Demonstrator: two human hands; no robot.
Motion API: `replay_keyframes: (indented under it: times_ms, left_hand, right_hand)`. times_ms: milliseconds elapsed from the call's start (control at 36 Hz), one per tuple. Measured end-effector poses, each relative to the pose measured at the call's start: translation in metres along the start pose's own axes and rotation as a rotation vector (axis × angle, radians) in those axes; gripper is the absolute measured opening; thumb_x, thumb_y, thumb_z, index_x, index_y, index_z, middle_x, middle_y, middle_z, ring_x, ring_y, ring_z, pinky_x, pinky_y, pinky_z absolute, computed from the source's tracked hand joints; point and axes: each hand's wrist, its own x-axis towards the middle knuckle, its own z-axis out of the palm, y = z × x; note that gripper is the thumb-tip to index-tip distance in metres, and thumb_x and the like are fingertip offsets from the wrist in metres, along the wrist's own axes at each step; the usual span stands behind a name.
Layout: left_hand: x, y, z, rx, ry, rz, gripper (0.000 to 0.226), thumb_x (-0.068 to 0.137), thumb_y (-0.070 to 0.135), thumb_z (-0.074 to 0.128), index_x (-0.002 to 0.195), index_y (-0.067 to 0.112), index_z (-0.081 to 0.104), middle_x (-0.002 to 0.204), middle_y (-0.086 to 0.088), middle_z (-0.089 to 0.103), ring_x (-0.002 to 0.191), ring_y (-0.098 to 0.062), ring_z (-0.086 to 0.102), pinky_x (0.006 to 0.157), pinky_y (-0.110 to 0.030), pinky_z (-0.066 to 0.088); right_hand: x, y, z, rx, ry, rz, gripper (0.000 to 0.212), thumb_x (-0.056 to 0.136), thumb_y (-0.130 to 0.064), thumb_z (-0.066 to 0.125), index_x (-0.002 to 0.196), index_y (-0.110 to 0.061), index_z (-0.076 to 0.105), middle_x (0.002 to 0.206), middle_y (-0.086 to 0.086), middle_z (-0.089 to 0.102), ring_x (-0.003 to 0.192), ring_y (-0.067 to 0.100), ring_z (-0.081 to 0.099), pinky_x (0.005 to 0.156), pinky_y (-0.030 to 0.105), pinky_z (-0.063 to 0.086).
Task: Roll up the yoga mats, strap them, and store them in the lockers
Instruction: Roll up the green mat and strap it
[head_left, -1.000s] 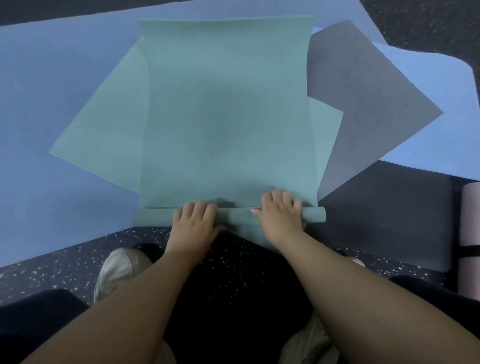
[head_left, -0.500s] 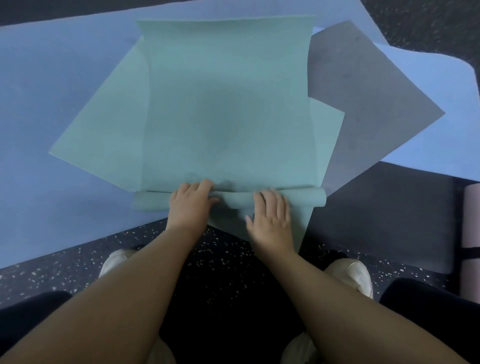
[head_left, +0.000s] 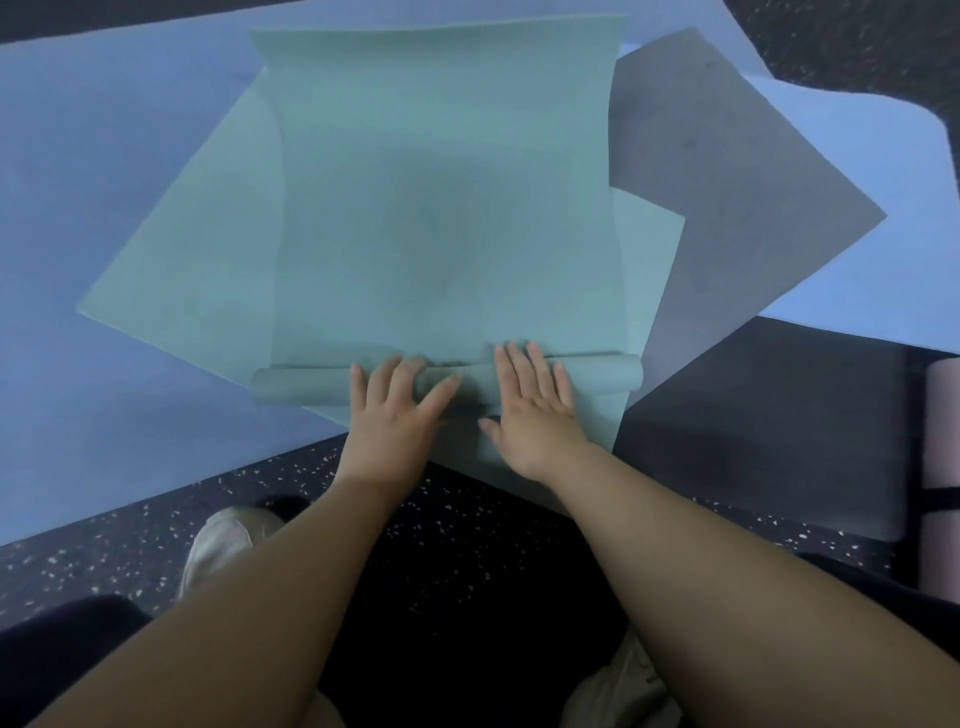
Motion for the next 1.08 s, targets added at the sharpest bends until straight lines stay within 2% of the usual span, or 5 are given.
replay_keyframes:
  times_ms: [167,278,639,750,1083]
  left_hand:
    - [0.023,-0.001,-0.002,0.011,-0.103,-0.025,0.079,0.044,0.004,0.09,0.106,0.027,0.046,0.116,-0.014,0.036,0.111,-0.046,0.051,0.083,-0.075,0.038]
    - [0.029,-0.011,-0.002,-0.029,-0.091,-0.014,0.085,0.041,-0.009,0.085,0.107,0.031,0.048,0.106,-0.011,0.04,0.1,-0.032,0.038,0.08,-0.068,0.045]
    - [0.037,-0.017,-0.012,-0.025,-0.099,-0.012,0.045,0.079,0.009,0.075,0.122,0.02,0.064,0.091,-0.008,0.063,0.08,-0.034,0.059,0.082,-0.043,0.048]
    - [0.029,-0.016,-0.012,-0.026,-0.113,-0.034,0.052,0.073,0.006,0.079,0.119,0.024,0.064,0.085,-0.002,0.062,0.076,-0.03,0.06,0.076,-0.038,0.047]
    - [0.006,-0.011,-0.019,0.031,-0.278,0.016,0.037,0.097,0.037,0.034,0.11,0.012,0.057,0.091,-0.008,0.065,0.07,-0.035,0.065,0.056,-0.037,0.042]
  right_hand:
    - [0.005,0.002,0.007,-0.03,0.265,-0.017,0.069,0.099,-0.022,0.05,0.155,-0.012,0.012,0.162,0.005,0.013,0.15,0.022,0.001,0.119,0.04,-0.007]
    - [0.011,0.002,0.018,-0.087,0.642,0.001,0.054,0.061,-0.006,0.086,0.11,-0.007,0.063,0.11,0.013,0.061,0.109,0.028,0.044,0.105,0.047,0.033]
    - [0.022,0.009,0.012,-0.065,0.711,-0.064,0.026,0.082,-0.02,0.069,0.103,-0.006,0.067,0.092,0.008,0.066,0.088,0.029,0.063,0.103,0.041,0.026]
    - [0.016,0.011,0.012,-0.09,0.71,-0.096,0.038,0.088,-0.031,0.039,0.098,-0.006,0.066,0.084,0.006,0.065,0.078,0.028,0.061,0.09,0.036,0.032]
    - [-0.006,0.017,0.027,-0.146,0.681,-0.25,0.03,0.087,-0.03,0.038,0.074,-0.014,0.06,0.062,0.002,0.059,0.053,0.025,0.056,0.053,0.028,0.043]
